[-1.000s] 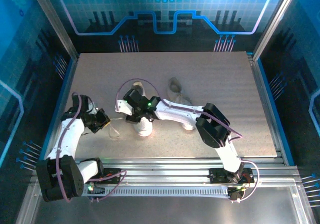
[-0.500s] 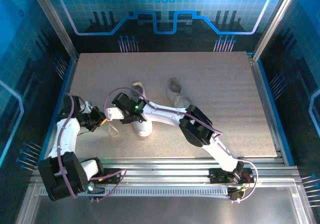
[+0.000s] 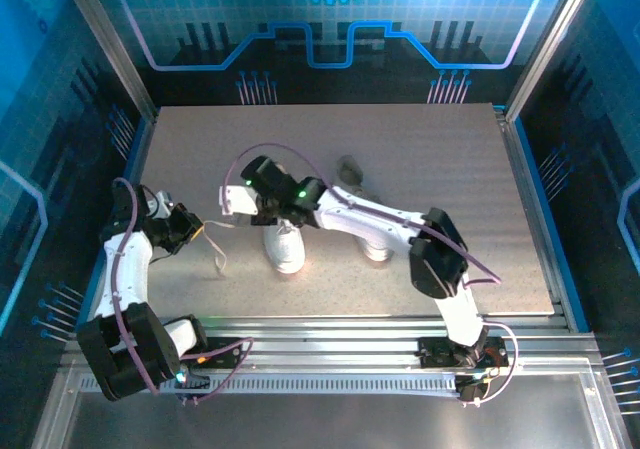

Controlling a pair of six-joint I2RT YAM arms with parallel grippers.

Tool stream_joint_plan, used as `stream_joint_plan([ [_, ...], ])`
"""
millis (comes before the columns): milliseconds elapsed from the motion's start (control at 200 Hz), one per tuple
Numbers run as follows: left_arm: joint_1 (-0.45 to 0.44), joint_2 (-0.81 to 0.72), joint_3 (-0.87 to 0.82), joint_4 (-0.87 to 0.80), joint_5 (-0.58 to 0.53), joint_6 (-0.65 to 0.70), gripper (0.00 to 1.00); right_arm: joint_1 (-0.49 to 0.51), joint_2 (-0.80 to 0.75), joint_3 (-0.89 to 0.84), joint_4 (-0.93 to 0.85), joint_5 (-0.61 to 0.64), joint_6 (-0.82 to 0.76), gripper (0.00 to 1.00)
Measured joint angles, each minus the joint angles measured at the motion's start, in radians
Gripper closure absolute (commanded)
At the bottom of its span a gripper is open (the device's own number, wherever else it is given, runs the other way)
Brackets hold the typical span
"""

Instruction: Tie the shoes

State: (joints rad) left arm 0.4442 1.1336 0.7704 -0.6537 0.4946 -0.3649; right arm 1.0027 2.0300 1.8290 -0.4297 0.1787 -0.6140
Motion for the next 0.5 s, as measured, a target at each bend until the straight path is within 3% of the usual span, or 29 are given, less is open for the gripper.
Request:
stream_joint_plan([
  [115, 0.000, -0.001, 0.004, 0.000, 0.000, 0.005, 1.00, -0.043, -0.069, -0.033, 0.012, -0.043, 0.073, 1.00],
  [290, -0.009, -0.053, 0.032, -0.040, 0.002, 0.006, 1.00, -0.093, -0.087, -0.087, 0.024, -0.084, 0.218, 0.70],
  [385, -0.072, -0.128, 0.058, -0.066, 0.005, 0.001, 1.00, -0.105, -0.108, -0.180, 0.057, -0.113, 0.319, 0.55],
  [495, -0.172, -0.222, 0.064, -0.089, 0.008, -0.028, 1.00, -0.117, -0.155, -0.315, 0.102, -0.145, 0.441, 0.52],
])
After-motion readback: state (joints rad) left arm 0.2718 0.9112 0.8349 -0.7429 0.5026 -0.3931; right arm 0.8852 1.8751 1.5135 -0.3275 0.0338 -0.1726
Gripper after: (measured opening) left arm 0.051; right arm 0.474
